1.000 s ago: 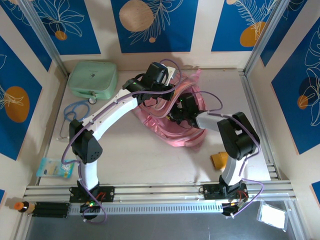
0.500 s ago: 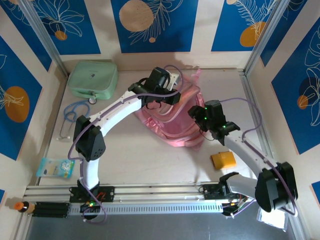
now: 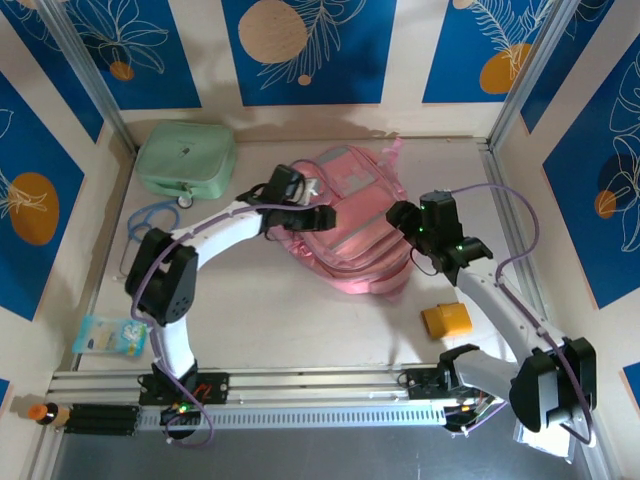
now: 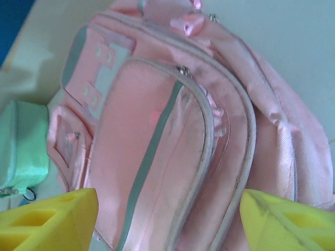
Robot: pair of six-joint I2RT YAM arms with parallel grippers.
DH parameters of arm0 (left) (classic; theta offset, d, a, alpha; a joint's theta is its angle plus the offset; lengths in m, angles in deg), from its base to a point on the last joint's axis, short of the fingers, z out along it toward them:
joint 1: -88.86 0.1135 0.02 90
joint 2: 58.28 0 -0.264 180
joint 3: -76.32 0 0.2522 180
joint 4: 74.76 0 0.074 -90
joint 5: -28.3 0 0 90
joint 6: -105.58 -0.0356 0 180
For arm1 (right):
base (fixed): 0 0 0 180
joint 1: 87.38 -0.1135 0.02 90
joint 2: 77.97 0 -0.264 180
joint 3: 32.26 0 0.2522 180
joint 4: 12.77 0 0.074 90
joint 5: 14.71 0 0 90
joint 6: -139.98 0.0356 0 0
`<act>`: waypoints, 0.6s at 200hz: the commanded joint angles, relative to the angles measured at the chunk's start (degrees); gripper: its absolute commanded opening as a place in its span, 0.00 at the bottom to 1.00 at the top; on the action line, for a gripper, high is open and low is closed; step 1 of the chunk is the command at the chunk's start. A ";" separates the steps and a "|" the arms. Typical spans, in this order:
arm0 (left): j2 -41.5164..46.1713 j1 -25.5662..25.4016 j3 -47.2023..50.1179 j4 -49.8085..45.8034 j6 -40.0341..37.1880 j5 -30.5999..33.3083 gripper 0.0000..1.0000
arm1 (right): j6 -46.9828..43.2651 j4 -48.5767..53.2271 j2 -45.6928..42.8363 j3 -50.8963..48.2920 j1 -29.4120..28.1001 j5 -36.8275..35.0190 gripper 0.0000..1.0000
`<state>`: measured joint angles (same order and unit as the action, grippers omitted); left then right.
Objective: Pack the student bag
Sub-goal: Rotate the student bag at the top-center of the table.
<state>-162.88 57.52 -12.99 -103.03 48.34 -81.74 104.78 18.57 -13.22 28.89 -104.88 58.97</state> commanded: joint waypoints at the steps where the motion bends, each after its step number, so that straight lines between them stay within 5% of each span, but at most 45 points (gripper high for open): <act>1: 4.93 4.38 8.40 10.90 12.16 0.90 0.65 | -0.49 -0.34 2.13 1.38 0.09 4.36 0.72; 37: 4.36 7.66 13.76 17.84 18.88 -0.14 0.65 | 0.01 -1.15 4.48 1.78 -0.22 7.18 0.72; 120: -4.95 8.83 6.35 17.40 25.13 0.43 0.63 | 1.89 0.03 7.42 1.40 -0.17 10.57 0.72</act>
<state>-166.05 65.83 -3.68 -85.96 70.83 -80.97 105.90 18.20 -7.23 29.03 -104.94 67.37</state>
